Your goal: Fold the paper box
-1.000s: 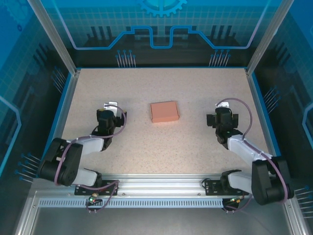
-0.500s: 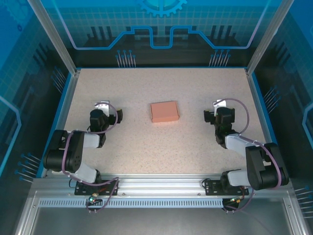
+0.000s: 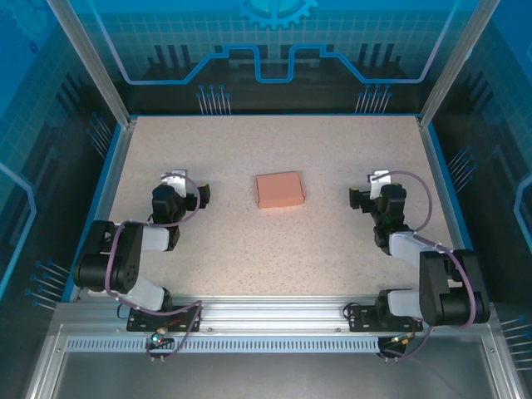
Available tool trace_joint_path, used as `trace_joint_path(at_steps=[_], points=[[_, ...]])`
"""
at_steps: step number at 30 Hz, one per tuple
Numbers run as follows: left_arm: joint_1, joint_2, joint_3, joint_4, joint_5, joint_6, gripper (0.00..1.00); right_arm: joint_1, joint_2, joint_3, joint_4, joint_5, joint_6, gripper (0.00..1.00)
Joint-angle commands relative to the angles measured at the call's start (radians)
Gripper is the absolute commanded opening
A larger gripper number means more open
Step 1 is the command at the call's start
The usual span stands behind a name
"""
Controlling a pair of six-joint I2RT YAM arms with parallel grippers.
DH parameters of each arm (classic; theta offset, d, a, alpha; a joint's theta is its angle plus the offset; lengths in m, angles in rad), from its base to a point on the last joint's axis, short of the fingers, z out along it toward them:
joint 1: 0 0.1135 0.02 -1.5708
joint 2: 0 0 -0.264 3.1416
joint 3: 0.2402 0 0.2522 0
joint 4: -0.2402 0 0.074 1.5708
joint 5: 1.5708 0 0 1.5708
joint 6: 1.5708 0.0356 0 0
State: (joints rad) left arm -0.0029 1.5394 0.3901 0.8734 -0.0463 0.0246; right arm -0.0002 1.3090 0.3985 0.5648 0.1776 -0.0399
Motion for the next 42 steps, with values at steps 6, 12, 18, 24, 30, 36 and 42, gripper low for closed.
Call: trace_joint_path(at_steps=[6,12,18,24,30,36,42], points=[[0.003,0.007,-0.007,0.036,0.022,-0.014,0.99,-0.045,0.014,0.050,-0.042,-0.080,0.053,0.99],[0.003,0.008,-0.005,0.035,0.020,-0.013,0.99,-0.047,0.002,0.035,-0.032,-0.148,0.035,0.99],[0.003,0.008,-0.005,0.035,0.019,-0.013,0.99,-0.031,0.023,0.039,0.000,-0.190,0.065,0.99],[0.003,0.007,-0.006,0.036,0.019,-0.013,0.99,0.009,0.142,0.020,0.170,-0.204,0.061,0.99],[0.003,0.007,-0.005,0.035,0.019,-0.014,0.99,0.039,0.197,0.031,0.194,-0.173,0.037,1.00],[0.003,0.007,-0.007,0.035,0.018,-0.013,0.99,0.048,0.196,0.033,0.189,-0.156,0.030,1.00],[0.003,0.008,-0.006,0.035,0.014,-0.014,0.99,0.050,0.196,0.033,0.188,-0.153,0.029,1.00]])
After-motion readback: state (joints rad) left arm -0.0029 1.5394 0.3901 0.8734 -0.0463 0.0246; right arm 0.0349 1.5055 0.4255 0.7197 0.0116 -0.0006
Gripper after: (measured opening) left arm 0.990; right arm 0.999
